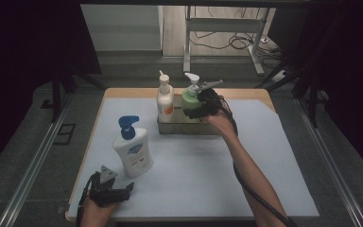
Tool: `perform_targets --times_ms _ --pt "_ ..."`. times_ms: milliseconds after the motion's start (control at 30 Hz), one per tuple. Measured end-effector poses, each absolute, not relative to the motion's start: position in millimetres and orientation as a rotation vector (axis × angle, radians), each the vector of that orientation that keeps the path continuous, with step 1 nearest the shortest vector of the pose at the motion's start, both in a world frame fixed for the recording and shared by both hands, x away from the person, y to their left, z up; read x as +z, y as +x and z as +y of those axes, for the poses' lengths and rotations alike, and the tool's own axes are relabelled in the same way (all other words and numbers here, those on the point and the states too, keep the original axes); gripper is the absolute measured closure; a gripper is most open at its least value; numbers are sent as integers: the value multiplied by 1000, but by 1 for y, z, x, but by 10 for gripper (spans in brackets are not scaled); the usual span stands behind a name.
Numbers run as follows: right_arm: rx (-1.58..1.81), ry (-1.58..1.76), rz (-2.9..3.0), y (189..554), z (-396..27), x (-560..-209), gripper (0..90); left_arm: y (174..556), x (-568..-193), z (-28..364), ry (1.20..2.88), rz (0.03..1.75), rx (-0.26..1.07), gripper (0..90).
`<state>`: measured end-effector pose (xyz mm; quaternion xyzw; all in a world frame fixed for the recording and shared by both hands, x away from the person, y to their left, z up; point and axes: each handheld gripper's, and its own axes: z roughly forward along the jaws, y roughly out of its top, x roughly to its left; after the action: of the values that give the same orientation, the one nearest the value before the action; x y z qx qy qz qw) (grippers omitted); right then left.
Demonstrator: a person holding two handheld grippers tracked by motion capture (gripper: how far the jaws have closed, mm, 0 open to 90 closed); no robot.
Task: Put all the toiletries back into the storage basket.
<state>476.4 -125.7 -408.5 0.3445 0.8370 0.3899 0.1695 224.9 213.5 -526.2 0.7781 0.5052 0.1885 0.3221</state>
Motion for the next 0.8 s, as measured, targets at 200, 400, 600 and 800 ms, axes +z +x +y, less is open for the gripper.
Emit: perform_targets --times_ms 200,400,600,800 --pt "1106 973 2388 470 -132 -402 84 225 -526 213 2043 1326 495 102" --pt "1110 990 2404 462 -138 -397 87 225 -526 213 2039 1327 494 102" --pt "1118 975 2409 453 -142 -394 95 225 -526 213 2045 1325 495 102" --pt "1109 964 2428 444 -147 -390 102 225 -526 213 2044 1326 496 102"
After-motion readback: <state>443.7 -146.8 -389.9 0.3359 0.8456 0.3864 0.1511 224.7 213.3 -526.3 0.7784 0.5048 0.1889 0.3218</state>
